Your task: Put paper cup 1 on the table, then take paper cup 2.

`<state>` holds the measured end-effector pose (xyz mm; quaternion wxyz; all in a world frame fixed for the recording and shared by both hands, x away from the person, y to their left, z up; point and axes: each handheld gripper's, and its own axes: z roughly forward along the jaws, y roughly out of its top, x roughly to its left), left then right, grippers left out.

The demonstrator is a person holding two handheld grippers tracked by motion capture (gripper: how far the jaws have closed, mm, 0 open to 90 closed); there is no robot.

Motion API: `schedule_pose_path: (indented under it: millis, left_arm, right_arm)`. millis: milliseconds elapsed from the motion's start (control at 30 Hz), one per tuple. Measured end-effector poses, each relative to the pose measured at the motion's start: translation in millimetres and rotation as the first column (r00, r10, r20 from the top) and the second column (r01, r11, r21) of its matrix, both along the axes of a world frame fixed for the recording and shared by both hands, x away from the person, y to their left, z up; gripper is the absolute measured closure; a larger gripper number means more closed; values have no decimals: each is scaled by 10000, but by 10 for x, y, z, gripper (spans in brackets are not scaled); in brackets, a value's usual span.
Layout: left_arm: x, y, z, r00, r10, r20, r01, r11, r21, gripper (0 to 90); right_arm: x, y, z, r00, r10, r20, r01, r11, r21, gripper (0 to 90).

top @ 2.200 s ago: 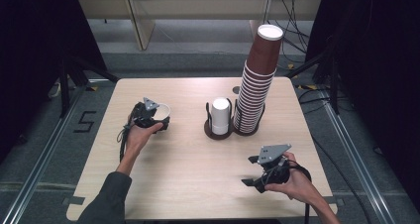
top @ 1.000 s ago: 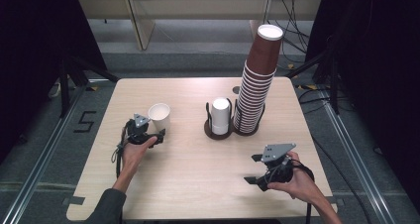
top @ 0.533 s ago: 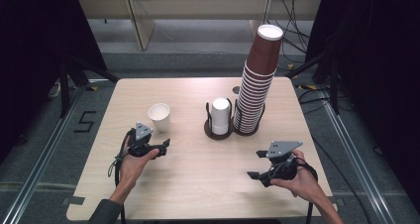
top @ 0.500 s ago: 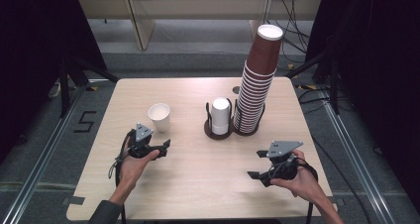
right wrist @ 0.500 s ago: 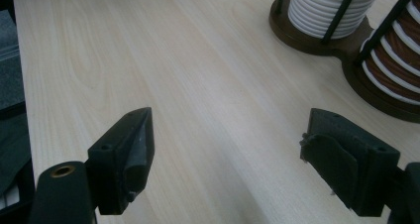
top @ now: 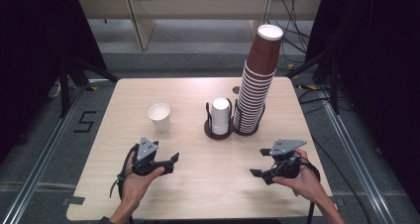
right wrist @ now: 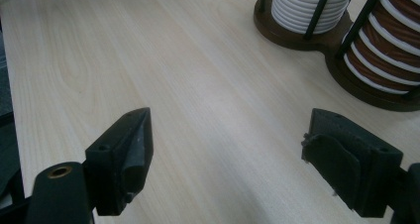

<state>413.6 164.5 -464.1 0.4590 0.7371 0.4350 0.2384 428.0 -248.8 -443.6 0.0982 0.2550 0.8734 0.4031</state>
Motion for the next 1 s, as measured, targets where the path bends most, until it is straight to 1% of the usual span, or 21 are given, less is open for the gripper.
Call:
schedule_pose_path:
  millis: [67,167,233,267,300,333,367,433,467,500,600,633,667,733,767,800,833,867,933,967,1000]
  left_arm:
    - [-40,-30,-29,9999,-93,69,93,10000,-18,150]
    - [-92,-56,-54,9999,-154,7,154,9999,71,150]
    - [-130,-76,-79,9997,-248,18,247,9997,28,150]
    - [-156,-85,-83,9996,-286,-26,286,9995,98,150]
    - [-177,-98,-93,9994,-345,-20,345,9994,87,150]
    - [-204,-111,-102,9990,-433,-55,434,9990,115,150]
    - [-221,-124,-111,9987,-516,-35,516,9987,56,150]
    - [-250,-147,-119,9984,-569,17,568,9983,100,150]
    - [-269,-159,-120,9979,-648,20,648,9977,180,150]
    - [-279,-168,-123,9977,-678,31,678,9976,141,150]
    - [-334,-198,-142,9968,-790,90,787,9967,217,150]
    - [-347,-202,-147,9967,-808,84,806,9965,220,150]
    - [-372,-214,-151,9967,-803,108,800,9964,281,150]
    - [-401,-224,-154,9962,-865,106,861,9957,334,150]
    - [-409,-233,-162,9956,-919,161,915,9955,245,150]
    - [-424,-238,-161,9957,-909,156,903,9954,314,150]
    - [-431,-242,-167,9954,-941,153,935,9950,354,150]
    - [-431,-245,-172,9953,-957,167,951,9948,360,150]
    - [-426,-250,-185,9946,-1021,187,1016,9945,263,150]
    - [-428,-251,-190,9947,-1007,219,1001,9946,266,150]
    - [-428,-249,-196,9947,-1014,181,1006,9941,400,150]
  right_arm:
    - [2,-3,-6,10000,9,27,-9,10000,-20,197]
    - [7,-12,-15,10000,1,47,0,10000,-40,197]
    - [8,-20,-16,10000,-1,7,1,10000,-28,197]
    - [2,-24,-15,9999,-124,-26,124,9999,-20,197]
    - [3,-29,-17,9999,-131,-25,131,9999,-4,197]
    - [12,-35,-20,9999,-46,106,46,10000,-27,197]
    - [14,-41,-24,9999,-84,136,85,10000,-41,197]
    - [-2,-44,-27,9994,-269,-198,269,9996,16,197]
    - [13,-51,-29,9999,-157,-41,157,9999,-1,197]
    - [11,-57,-26,9995,-319,-39,319,9995,27,196]
    - [20,-75,-7,9992,-388,12,388,9992,57,195]
    - [27,-86,5,9988,-450,211,447,9989,113,194]
    - [17,-88,15,9983,-582,35,581,9981,203,193]
    - [24,-101,34,9971,-754,105,749,9963,412,193]
    - [35,-111,48,9966,-808,146,801,9959,427,192]
    - [50,-119,58,9964,-805,260,793,9959,429,192]
    - [55,-124,73,9956,-924,183,914,9947,476,192]
    - [66,-135,94,9936,-1099,263,1083,9925,565,191]
    - [92,-156,133,9916,-1242,353,1216,9902,684,191]
    - [102,-163,157,9898,-1395,290,1369,9876,769,190]
    - [113,-171,178,9883,-1492,324,1462,9860,806,187]
